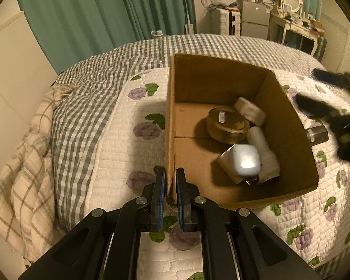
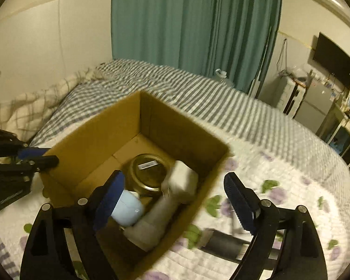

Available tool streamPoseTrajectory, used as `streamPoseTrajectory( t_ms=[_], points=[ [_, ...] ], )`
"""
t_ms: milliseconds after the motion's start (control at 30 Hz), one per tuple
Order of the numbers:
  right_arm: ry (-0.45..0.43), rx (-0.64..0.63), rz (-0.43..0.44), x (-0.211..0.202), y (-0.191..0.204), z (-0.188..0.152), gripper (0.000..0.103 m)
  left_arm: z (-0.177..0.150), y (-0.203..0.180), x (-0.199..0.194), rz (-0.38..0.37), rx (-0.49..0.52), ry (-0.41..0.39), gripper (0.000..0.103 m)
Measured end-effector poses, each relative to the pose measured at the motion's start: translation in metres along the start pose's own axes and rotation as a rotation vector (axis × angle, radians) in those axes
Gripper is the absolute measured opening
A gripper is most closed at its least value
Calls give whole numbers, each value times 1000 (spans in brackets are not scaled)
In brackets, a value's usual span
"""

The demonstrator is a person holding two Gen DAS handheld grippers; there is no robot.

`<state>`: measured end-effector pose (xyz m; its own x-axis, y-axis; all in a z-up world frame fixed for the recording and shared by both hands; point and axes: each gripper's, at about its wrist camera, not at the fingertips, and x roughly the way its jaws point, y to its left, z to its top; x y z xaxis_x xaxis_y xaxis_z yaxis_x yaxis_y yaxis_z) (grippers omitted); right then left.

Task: Organize rigid objects
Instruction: 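Carry the white charger plate with the right gripper into the box and release, then lower the right gripper onto the black cylindrical bottle and grasp it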

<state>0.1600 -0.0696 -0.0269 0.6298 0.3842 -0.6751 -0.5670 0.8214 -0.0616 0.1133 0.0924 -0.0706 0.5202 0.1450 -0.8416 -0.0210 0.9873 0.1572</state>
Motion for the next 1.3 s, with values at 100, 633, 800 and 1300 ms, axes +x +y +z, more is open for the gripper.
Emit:
streamPoseTrajectory(
  t_ms=[100, 633, 800, 1300],
  points=[
    [-30, -16, -63, -29, -17, 4, 87, 1, -1, -1, 5, 0, 0, 8],
    [138, -52, -150, -32, -102, -84, 87, 0, -4, -2, 32, -11, 7, 8],
    [189, -43, -113, 9, -100, -117, 87, 0, -5, -2, 43, -13, 10, 8],
    [279, -151, -179, 55, -90, -135, 87, 1, -7, -3, 49, -22, 11, 8]
  ],
)
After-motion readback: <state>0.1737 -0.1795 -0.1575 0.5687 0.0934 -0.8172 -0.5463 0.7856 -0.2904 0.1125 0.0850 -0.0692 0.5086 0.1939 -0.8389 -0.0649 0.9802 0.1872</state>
